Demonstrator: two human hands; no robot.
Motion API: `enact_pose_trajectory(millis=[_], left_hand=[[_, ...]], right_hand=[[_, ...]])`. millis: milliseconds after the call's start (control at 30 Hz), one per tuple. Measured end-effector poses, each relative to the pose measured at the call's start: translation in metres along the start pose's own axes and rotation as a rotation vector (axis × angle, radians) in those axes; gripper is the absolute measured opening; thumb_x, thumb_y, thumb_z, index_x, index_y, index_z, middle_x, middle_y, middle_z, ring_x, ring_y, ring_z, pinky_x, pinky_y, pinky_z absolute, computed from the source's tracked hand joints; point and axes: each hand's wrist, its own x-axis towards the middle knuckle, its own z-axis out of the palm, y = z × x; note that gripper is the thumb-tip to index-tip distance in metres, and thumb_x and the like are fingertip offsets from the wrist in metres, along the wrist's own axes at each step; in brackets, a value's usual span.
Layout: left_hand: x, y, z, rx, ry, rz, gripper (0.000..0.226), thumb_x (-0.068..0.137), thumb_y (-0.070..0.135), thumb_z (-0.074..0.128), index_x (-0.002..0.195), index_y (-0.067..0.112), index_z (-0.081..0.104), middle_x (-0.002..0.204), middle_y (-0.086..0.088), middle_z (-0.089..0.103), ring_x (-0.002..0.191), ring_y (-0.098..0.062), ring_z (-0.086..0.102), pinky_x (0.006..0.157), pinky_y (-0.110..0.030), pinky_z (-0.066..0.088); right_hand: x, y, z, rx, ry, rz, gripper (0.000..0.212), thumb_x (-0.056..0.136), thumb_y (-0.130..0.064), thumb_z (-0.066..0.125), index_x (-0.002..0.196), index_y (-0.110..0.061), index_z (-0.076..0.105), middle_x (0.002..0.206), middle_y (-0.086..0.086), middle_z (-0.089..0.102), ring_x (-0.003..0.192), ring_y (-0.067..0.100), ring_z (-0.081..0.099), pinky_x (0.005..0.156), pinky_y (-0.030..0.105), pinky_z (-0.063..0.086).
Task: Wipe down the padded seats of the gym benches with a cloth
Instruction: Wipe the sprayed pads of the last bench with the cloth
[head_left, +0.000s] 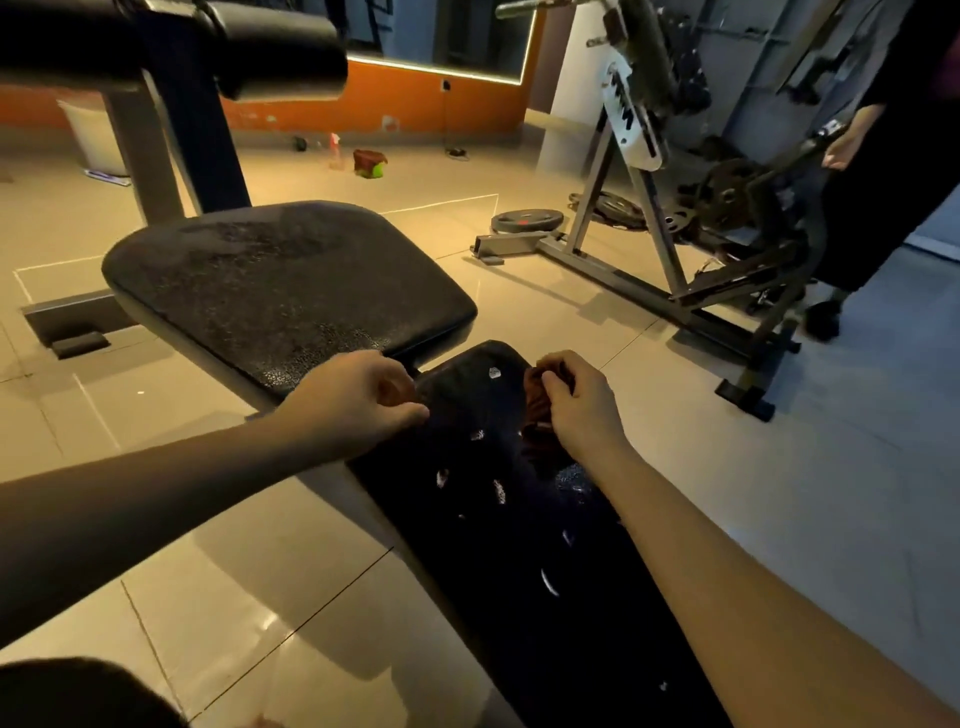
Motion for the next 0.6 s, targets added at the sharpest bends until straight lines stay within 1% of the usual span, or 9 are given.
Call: enact_pose_trajectory(millis=[67, 167, 200, 267, 333, 400, 467, 533, 600], left_hand=[[0.01, -0.021, 0.015, 0.117, 0.123, 0.05, 0.042, 0.084, 0.06, 0.068, 0.11, 0.028, 0.073, 0.104, 0.008, 0.062, 0.102, -0.014, 0.057, 0.083, -0.038, 0.051], [0.015, -0.039, 0.041, 0.134, 0.207, 0.072, 0.06, 0.081, 0.073, 0.051, 0.113, 0.027, 0.072, 0.108, 0.009, 0.061, 0.103, -0.014, 0.052, 0.086, -0.037, 0.045], [0.016, -0.04, 0.05, 0.137, 0.241, 0.076, 0.06, 0.081, 0.073, 0.047, 0.113, 0.027, 0.071, 0.109, 0.009, 0.061, 0.103, -0.015, 0.053, 0.087, -0.039, 0.045], [0.017, -0.038, 0.066, 0.14, 0.319, 0.08, 0.058, 0.084, 0.069, 0.047, 0.114, 0.025, 0.069, 0.11, 0.007, 0.061, 0.104, -0.017, 0.054, 0.089, -0.04, 0.045], [0.017, -0.036, 0.078, 0.141, 0.381, 0.077, 0.056, 0.085, 0.065, 0.049, 0.117, 0.023, 0.068, 0.112, 0.006, 0.061, 0.106, -0.017, 0.053, 0.09, -0.04, 0.045], [0.015, -0.037, 0.084, 0.145, 0.424, 0.09, 0.051, 0.087, 0.06, 0.052, 0.116, 0.022, 0.07, 0.113, 0.006, 0.061, 0.106, -0.017, 0.053, 0.089, -0.04, 0.045], [0.013, -0.039, 0.087, 0.128, 0.435, 0.093, 0.05, 0.089, 0.058, 0.053, 0.117, 0.021, 0.071, 0.114, 0.006, 0.061, 0.106, -0.016, 0.054, 0.089, -0.041, 0.046], [0.012, -0.039, 0.087, 0.129, 0.442, 0.097, 0.051, 0.089, 0.057, 0.052, 0.118, 0.02, 0.072, 0.115, 0.006, 0.062, 0.107, -0.016, 0.055, 0.089, -0.041, 0.046], [0.011, -0.037, 0.088, 0.127, 0.445, 0.099, 0.051, 0.089, 0.056, 0.051, 0.118, 0.019, 0.073, 0.115, 0.005, 0.063, 0.107, -0.016, 0.055, 0.089, -0.04, 0.047]], right_hand=[[0.028, 0.006, 0.01, -0.086, -0.016, -0.036, 0.02, 0.103, -0.014, 0.051, 0.1, -0.027, 0.067, 0.103, -0.002, 0.07, 0.098, 0.021, 0.063, 0.077, 0.026, 0.046], [0.056, 0.021, 0.028, -0.217, -0.017, -0.088, 0.018, 0.102, -0.023, 0.053, 0.102, -0.028, 0.07, 0.101, -0.002, 0.072, 0.093, 0.022, 0.065, 0.08, 0.037, 0.054], [0.058, 0.026, 0.033, -0.268, -0.025, -0.123, 0.017, 0.102, -0.03, 0.053, 0.105, -0.028, 0.069, 0.101, -0.002, 0.072, 0.092, 0.021, 0.064, 0.079, 0.038, 0.055], [0.058, 0.034, 0.04, -0.356, -0.013, -0.205, 0.027, 0.101, -0.048, 0.053, 0.109, -0.027, 0.068, 0.099, -0.003, 0.069, 0.089, 0.018, 0.062, 0.075, 0.035, 0.053], [0.059, 0.039, 0.041, -0.393, 0.012, -0.281, 0.034, 0.099, -0.055, 0.053, 0.11, -0.027, 0.069, 0.097, -0.004, 0.066, 0.085, 0.015, 0.059, 0.07, 0.031, 0.047], [0.064, 0.041, 0.038, -0.446, -0.008, -0.357, 0.03, 0.1, -0.049, 0.056, 0.112, -0.025, 0.07, 0.097, -0.003, 0.064, 0.084, 0.016, 0.056, 0.07, 0.029, 0.039], [0.074, 0.047, 0.034, -0.452, -0.041, -0.396, 0.023, 0.101, -0.036, 0.057, 0.111, -0.021, 0.071, 0.097, 0.001, 0.065, 0.086, 0.02, 0.057, 0.07, 0.029, 0.035], [0.086, 0.051, 0.032, -0.42, -0.015, -0.37, 0.018, 0.099, -0.027, 0.058, 0.104, -0.017, 0.072, 0.096, 0.005, 0.068, 0.087, 0.025, 0.06, 0.07, 0.03, 0.036], [0.096, 0.051, 0.036, -0.403, 0.02, -0.32, 0.019, 0.097, -0.023, 0.057, 0.101, -0.014, 0.073, 0.095, 0.008, 0.071, 0.088, 0.029, 0.063, 0.07, 0.032, 0.042]])
